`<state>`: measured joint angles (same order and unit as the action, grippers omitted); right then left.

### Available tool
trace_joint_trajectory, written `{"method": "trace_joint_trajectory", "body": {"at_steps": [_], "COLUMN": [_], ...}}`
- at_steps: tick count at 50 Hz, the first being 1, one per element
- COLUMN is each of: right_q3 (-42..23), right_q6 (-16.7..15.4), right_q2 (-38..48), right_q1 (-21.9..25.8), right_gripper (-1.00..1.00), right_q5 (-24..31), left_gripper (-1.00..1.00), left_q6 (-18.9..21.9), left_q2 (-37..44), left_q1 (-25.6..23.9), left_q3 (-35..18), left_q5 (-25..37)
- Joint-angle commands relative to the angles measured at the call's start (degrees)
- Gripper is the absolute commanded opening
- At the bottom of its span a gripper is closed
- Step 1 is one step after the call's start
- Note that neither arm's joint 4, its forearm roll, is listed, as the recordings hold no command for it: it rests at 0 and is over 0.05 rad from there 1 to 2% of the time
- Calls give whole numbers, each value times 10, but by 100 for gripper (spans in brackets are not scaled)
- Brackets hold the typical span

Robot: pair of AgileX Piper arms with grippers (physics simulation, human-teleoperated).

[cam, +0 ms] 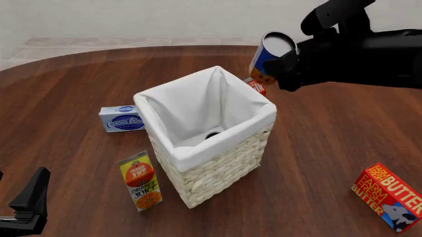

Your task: Pick up the alphabet soup and the tomato sauce, and put them in the basket.

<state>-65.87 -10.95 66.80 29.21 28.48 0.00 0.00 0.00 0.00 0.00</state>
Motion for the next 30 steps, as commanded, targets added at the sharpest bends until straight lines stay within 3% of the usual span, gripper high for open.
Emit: {"method": "trace_joint_trajectory", "body": {"at_steps": [1,30], "right_q3": [-2,-4], "right_q6": [12,7], "right_q2": [9,50], "right_q1": [12,36], "right_gripper": [-100,-100], "right_q5": [-10,-20], "left_gripper": [100,100], "left_q6": [0,0], "left_q2": [0,0], "left_q1": [0,0], "left_q3": [0,0], "left_q5": [0,0]}}
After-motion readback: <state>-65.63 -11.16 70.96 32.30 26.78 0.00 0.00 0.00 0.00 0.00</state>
